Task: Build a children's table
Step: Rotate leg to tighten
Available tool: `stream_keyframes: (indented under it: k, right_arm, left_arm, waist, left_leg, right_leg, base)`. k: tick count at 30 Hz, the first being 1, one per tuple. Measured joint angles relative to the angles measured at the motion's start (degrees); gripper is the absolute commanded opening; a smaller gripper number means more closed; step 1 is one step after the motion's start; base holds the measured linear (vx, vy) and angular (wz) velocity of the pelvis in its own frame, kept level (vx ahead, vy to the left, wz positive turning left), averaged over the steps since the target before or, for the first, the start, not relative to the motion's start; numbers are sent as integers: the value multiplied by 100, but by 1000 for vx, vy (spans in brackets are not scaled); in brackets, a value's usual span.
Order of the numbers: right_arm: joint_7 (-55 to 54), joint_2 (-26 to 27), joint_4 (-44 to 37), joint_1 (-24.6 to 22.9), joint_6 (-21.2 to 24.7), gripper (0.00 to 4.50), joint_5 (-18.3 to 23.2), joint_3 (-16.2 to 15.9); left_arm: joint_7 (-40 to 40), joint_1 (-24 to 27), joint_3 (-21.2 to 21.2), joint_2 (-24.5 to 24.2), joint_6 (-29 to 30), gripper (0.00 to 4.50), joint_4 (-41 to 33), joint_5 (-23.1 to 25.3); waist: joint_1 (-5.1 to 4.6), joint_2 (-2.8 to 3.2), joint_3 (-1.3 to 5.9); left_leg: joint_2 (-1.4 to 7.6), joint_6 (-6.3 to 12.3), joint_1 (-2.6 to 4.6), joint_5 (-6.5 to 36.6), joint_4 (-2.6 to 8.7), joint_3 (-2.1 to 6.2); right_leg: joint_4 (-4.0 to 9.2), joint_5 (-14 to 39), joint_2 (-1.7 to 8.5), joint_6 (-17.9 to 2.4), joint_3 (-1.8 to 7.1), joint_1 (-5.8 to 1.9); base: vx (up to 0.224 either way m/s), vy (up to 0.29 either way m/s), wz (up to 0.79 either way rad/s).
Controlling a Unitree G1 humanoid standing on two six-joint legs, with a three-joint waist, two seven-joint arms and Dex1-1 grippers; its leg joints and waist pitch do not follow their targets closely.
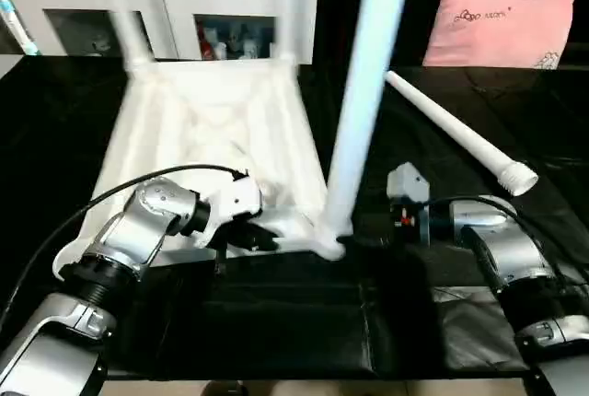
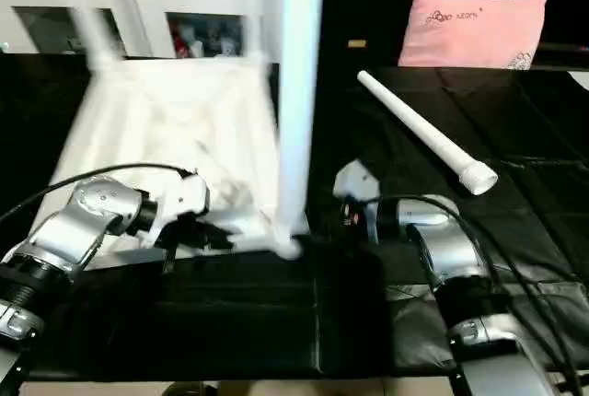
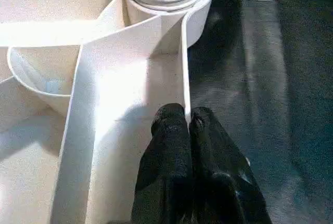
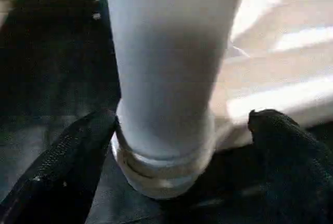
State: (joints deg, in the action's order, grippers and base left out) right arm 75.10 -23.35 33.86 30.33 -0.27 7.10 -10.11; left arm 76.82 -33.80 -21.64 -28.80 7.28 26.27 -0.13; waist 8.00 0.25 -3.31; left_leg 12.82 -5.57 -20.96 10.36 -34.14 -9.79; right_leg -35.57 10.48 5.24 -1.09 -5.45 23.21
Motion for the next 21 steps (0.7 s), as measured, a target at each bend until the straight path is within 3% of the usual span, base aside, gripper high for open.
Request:
stream_keyframes:
  k: [3, 21]
  right_arm:
    - [199, 1, 14, 17, 4, 443, 0, -102]
    - [623, 14, 287, 154, -46, 290, 4, -232]
  left_arm:
    - [135, -12, -79, -6, -107, 0, 0, -1]
    - [266, -83, -125, -12, -365, 0, 167, 33]
  waist:
    - [10, -2, 1]
    - [6, -13, 7]
  left_leg:
    - [1, -1, 1, 0, 0, 0]
    - [3, -2, 5, -1, -6, 0]
  right_leg:
    - [-5, 0, 0, 0, 0, 1]
    - [-23, 1, 0, 1, 1, 2]
  base:
    - [0, 0, 0]
    - [0, 0, 0]
